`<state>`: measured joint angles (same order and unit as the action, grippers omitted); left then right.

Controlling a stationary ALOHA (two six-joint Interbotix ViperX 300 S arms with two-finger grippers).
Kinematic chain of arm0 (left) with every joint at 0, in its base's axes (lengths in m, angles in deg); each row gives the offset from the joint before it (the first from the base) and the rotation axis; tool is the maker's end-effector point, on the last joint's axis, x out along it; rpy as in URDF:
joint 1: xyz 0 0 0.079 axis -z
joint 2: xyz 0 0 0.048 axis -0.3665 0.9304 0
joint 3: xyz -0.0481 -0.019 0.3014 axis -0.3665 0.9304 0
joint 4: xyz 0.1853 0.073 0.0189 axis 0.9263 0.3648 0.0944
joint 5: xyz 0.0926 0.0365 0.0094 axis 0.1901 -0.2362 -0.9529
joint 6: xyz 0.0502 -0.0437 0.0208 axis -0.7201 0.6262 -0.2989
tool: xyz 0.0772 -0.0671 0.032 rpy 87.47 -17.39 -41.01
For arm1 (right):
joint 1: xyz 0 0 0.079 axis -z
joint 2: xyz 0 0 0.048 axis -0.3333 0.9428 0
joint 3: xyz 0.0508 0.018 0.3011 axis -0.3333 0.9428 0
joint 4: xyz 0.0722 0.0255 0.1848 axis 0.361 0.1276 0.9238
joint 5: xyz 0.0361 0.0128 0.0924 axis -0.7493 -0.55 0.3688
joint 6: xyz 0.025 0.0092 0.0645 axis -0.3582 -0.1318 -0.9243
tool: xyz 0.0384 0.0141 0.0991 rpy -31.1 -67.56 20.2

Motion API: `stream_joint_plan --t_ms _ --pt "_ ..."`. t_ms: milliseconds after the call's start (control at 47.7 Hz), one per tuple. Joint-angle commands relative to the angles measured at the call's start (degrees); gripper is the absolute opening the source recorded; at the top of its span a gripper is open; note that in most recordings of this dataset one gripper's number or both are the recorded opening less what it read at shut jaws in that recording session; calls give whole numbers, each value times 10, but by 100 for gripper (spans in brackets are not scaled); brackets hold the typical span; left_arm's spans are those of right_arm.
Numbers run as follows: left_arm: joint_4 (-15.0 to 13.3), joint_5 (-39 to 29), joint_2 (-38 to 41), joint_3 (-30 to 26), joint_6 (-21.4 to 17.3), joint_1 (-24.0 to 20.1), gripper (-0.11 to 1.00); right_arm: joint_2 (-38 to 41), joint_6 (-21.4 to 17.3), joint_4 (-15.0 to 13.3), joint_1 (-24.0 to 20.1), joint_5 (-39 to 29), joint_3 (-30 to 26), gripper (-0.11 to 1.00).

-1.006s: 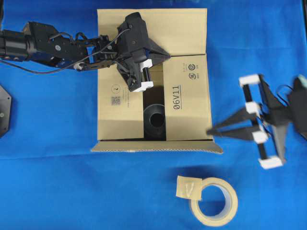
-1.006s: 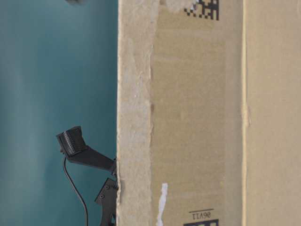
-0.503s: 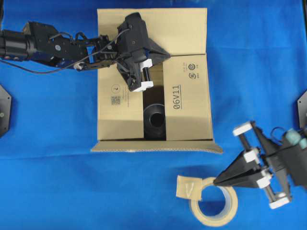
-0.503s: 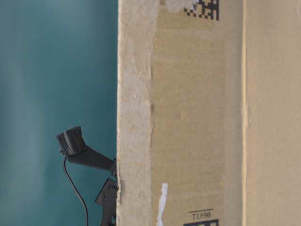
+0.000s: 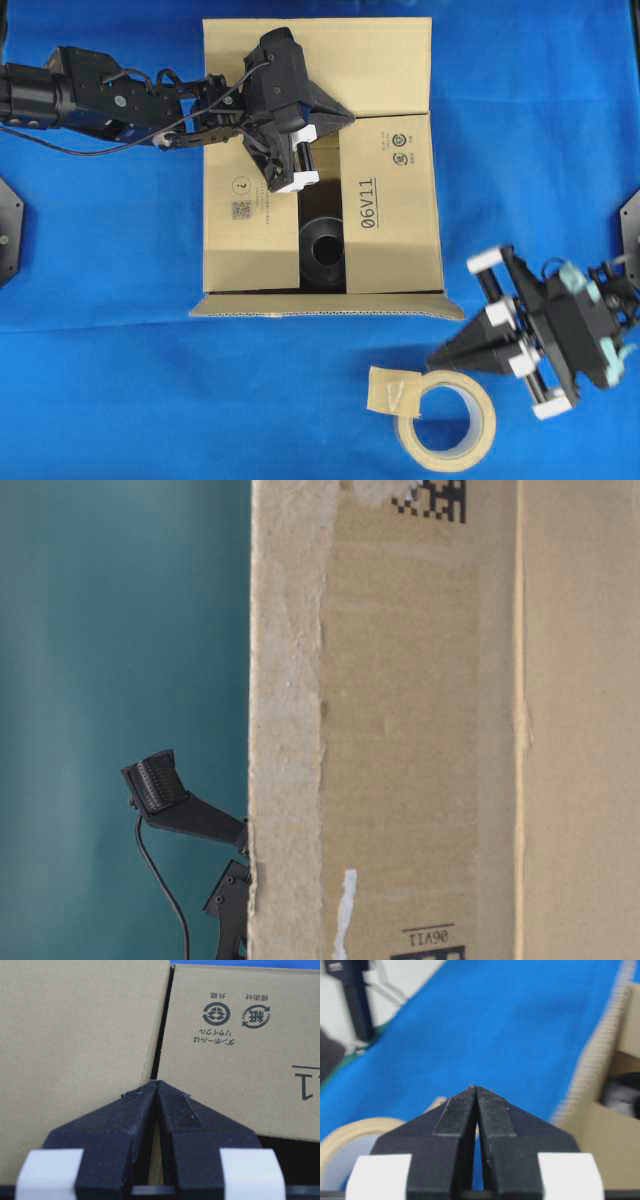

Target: Close the cardboard box.

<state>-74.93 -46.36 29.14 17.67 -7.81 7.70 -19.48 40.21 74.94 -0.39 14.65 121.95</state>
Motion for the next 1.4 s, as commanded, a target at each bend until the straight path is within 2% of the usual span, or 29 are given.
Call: stream_joint_plan --t_ms 0,356,629,838,1131,1383 --pt "0 4 -11 -3 1 4 0 -18 2 -2 25 11 -4 0" --pt "0 4 -12 -2 2 5 0 -24 -4 1 118 -14 2 0" --pt "0 4 -15 -3 2 5 0 39 -5 15 166 -46 -1 0" --pt "0 3 -18 -3 2 5 0 72 -6 25 168 -47 -3 0" --pt "0 -13 -59 -9 14 8 0 75 -6 27 168 -45 -4 0" --pt "0 -93 -131 -40 7 18 0 75 -6 27 168 -45 -3 0"
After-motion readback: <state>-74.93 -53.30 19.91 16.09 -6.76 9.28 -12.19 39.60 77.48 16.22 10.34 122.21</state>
